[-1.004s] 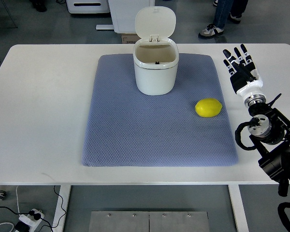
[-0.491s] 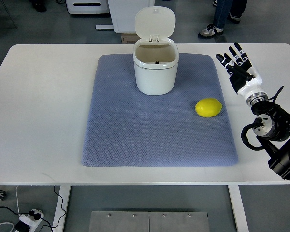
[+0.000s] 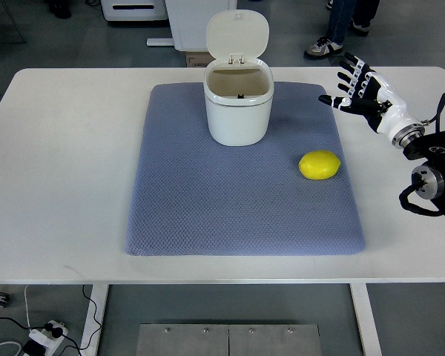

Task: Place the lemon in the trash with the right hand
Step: 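Raise the right hand and swing it over the mat above the lemon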

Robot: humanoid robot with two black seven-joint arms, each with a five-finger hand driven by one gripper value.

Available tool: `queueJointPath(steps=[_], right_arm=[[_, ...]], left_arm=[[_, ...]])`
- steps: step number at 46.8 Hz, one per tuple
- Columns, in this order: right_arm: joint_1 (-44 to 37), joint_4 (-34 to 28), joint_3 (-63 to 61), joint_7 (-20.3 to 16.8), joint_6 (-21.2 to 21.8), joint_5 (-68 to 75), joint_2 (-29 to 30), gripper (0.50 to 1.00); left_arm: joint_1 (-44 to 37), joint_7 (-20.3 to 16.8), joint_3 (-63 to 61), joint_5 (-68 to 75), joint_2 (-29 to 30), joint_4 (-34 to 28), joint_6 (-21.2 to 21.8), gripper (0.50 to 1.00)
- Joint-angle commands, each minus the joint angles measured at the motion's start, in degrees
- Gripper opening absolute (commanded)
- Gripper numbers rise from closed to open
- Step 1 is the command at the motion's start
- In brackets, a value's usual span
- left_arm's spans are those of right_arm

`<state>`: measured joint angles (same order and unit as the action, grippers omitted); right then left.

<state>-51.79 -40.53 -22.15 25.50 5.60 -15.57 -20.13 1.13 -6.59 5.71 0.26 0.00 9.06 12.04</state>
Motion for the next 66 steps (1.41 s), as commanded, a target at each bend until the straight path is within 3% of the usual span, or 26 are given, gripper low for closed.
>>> queueJointPath(steps=[1, 8, 14, 21, 26, 35, 66], right_arm=[[-0.5, 0.1, 0.52, -0.27, 0.02, 0.01, -0.17, 1.0], [-2.43, 0.01, 3.77, -1.32, 0.64, -0.08, -2.28, 1.0], [-6.56, 0.01, 10.62, -5.19, 1.34, 0.27, -4.47, 1.0], [-10.43, 0.01, 16.43, -10.73, 6.26, 0.28, -7.46, 1.0], [-12.36, 0.01, 17.05, -12.31, 9.51, 0.19, -8.78, 1.0], [-16.58, 0.01, 22.05, -12.32, 12.06, -0.08, -11.07, 1.0], [-26.51, 0.01, 37.34, -10.82, 12.06, -3.94, -11.42, 1.0]], left_arm=[[0.01, 0.0, 0.0, 0.01, 0.0, -0.01, 0.0, 1.0], [0.01, 0.0, 0.0, 0.01, 0.0, -0.01, 0.0, 1.0], [0.01, 0.0, 0.0, -0.08, 0.0, -0.01, 0.0, 1.0], [0.01, 0.0, 0.0, -0.08, 0.0, -0.01, 0.0, 1.0], [0.01, 0.0, 0.0, 0.01, 0.0, -0.01, 0.0, 1.0], [0.01, 0.0, 0.0, 0.01, 0.0, -0.01, 0.0, 1.0], [0.01, 0.0, 0.0, 0.01, 0.0, -0.01, 0.0, 1.0]])
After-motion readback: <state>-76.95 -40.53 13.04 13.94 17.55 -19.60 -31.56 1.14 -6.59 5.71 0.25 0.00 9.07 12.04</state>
